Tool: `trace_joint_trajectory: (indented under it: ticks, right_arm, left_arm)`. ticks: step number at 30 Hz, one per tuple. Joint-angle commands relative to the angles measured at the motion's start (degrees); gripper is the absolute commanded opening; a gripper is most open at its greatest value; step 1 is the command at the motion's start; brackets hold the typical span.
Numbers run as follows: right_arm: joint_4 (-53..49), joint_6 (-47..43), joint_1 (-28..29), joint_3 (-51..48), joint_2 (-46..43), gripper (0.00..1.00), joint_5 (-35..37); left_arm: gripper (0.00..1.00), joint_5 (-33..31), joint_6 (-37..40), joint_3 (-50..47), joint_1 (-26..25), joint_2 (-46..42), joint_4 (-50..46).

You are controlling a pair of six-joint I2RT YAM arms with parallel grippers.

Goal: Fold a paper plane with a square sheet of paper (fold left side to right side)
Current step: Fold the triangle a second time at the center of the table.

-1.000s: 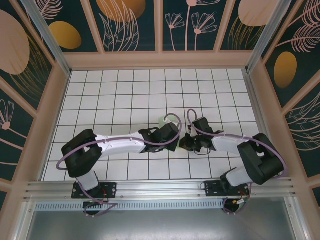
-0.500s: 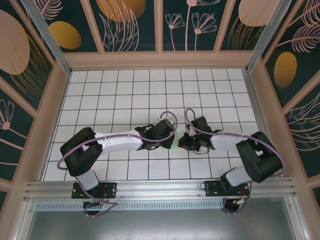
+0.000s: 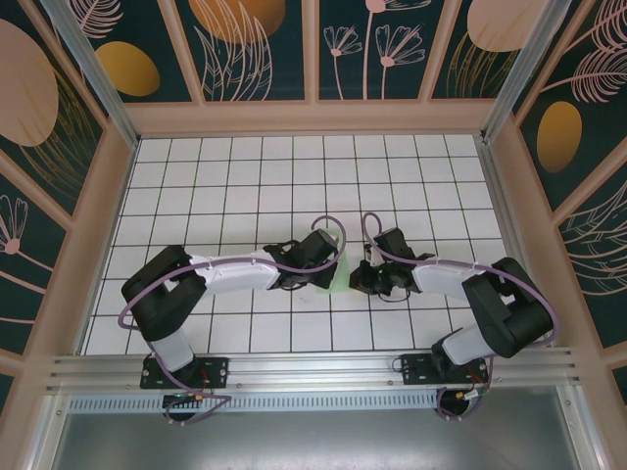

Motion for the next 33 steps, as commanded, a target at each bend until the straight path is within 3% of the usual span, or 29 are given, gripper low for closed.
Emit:
trace_joint_trajectory:
  ticks: [1,14,33]
  right_arm:
    - [-4.29,-1.11,0.37,0.10,1.95,0.10,3.58]
    - [-4.36,-1.26,0.35,-0.07,1.79,0.10,3.40]
    - [-4.72,-1.47,0.33,0.10,1.92,0.10,3.40]
  left_arm:
    - [0.06,-1.20,1.50,-0.30,0.16,0.32,-2.57]
    - [0.07,-7.44,2.76,1.13,0.18,2.47,-5.63]
    - [0.08,-10.07,3.56,2.64,0.17,4.05,-4.23]
